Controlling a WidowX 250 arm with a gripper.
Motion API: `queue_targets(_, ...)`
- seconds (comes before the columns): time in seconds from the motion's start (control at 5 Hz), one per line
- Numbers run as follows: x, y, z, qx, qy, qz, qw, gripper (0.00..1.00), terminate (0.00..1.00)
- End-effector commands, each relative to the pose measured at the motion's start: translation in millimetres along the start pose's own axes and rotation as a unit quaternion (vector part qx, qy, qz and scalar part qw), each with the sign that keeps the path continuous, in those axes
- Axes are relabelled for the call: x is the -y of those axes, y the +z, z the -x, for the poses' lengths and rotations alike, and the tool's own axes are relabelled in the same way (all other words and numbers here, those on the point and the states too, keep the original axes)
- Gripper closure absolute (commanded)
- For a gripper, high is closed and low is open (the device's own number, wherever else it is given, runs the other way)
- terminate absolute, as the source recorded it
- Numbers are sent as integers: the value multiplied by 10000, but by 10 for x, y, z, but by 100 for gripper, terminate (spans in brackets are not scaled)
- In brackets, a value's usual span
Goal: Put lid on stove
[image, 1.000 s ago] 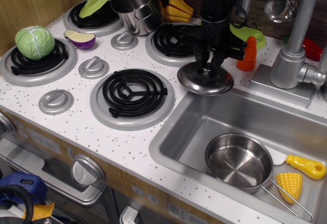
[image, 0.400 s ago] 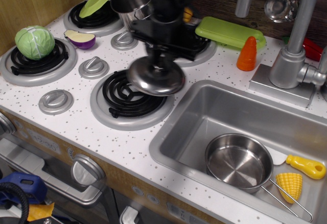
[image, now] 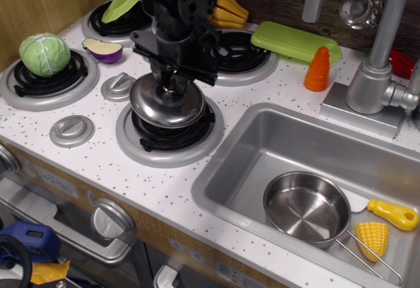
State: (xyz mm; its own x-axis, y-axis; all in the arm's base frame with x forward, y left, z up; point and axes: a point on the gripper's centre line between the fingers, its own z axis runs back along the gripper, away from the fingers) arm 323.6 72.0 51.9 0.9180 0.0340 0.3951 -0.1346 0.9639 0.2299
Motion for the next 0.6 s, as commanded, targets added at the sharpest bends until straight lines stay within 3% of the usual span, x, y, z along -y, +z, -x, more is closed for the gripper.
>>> queue_targets(0.0, -82, 46, -18, 545, 141, -23, 9984, 0, 0)
queue_targets(0.2, -82, 46, -18, 545, 141, -23, 9984, 0, 0)
queue_targets(0.4, -82, 46, -18, 545, 141, -23, 9984, 0, 100)
